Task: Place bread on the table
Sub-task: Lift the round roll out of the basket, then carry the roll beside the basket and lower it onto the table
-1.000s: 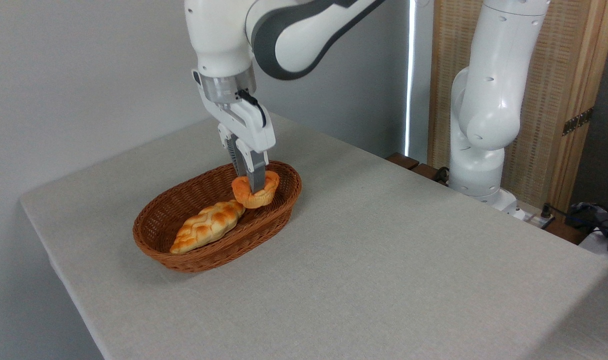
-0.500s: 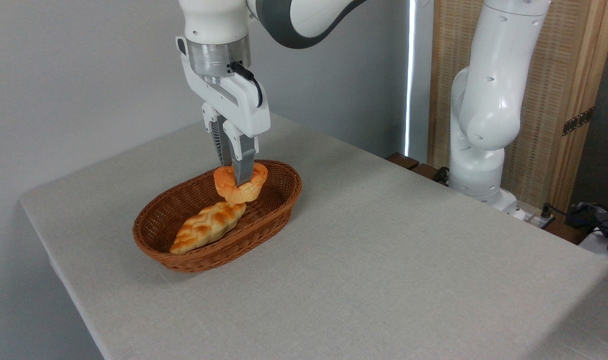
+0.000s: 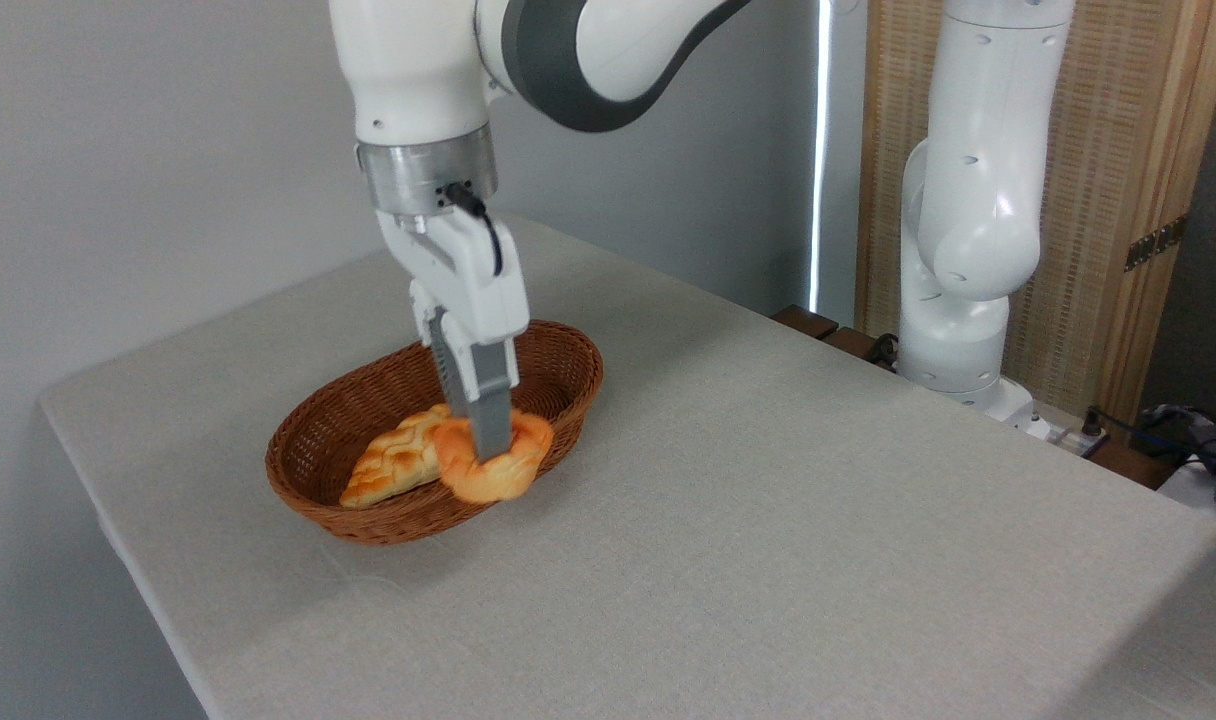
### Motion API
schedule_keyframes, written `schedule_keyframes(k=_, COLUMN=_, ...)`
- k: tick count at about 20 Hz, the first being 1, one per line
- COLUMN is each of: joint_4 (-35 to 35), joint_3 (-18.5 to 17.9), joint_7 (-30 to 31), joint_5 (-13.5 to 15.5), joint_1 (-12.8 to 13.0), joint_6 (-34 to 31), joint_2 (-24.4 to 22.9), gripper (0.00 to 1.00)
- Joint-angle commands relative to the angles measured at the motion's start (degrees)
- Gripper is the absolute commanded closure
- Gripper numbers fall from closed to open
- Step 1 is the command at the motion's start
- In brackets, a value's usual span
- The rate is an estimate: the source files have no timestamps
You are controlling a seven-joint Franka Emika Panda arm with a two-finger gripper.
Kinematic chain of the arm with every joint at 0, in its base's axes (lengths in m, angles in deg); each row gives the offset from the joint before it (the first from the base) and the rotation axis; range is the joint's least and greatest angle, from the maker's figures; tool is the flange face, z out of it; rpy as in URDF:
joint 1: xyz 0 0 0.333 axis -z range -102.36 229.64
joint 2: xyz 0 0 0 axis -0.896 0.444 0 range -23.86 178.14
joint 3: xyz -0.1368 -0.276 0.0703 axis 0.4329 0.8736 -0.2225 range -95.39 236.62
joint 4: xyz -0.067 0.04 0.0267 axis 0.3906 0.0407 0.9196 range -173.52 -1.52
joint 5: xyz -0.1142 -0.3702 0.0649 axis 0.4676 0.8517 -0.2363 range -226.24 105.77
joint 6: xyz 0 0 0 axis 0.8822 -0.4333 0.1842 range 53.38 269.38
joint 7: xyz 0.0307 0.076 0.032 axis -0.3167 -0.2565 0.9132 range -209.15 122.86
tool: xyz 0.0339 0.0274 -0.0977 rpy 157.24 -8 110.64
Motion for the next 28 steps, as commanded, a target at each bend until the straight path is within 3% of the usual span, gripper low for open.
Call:
schedule_keyframes(k=1, joint_4=1.56, joint_3=-1.69, joint_7=-1.57, joint_5=-0.65, joint_1=0.37, joint_6=5.17, joint_2=4.33, gripper=0.55)
schedule_keyframes(k=4, joint_4=1.30, joint_3=-2.04, joint_7=-3.93, joint_5=-1.53, joint_1=-0.50, joint_6=6.06, joint_2=4.77, gripper=0.53)
schedule_keyframes(k=7, joint_4=0.86, joint_3=-2.13, joint_7=-7.11, joint_5=-1.80, joint_1=-1.03, joint_6=6.06, joint_2=4.77, gripper=0.44)
schedule_keyframes(k=9, joint_4=0.60, joint_3=-2.22, joint_7=-7.20, joint_5=-1.80, joint_1=-1.12, joint_6=6.06, joint_2=4.77, gripper=0.35)
schedule_keyframes(k=12, joint_4=-0.37, joint_3=-2.22, joint_7=-7.37, joint_5=-1.89, joint_1=-1.21, joint_6=6.32, joint_2=4.86, gripper=0.09)
schedule_keyframes(k=14, joint_4=-0.46, joint_3=-2.22, joint_7=-7.29, joint_5=-2.41, joint_1=-1.21, joint_6=6.50, joint_2=4.86, gripper=0.00)
schedule_keyframes(k=28, joint_4=-0.46, joint_3=-2.31, joint_7=-7.20, joint_5=-2.41, joint_1=-1.21, joint_6=6.50, joint_2=4.86, gripper=0.00)
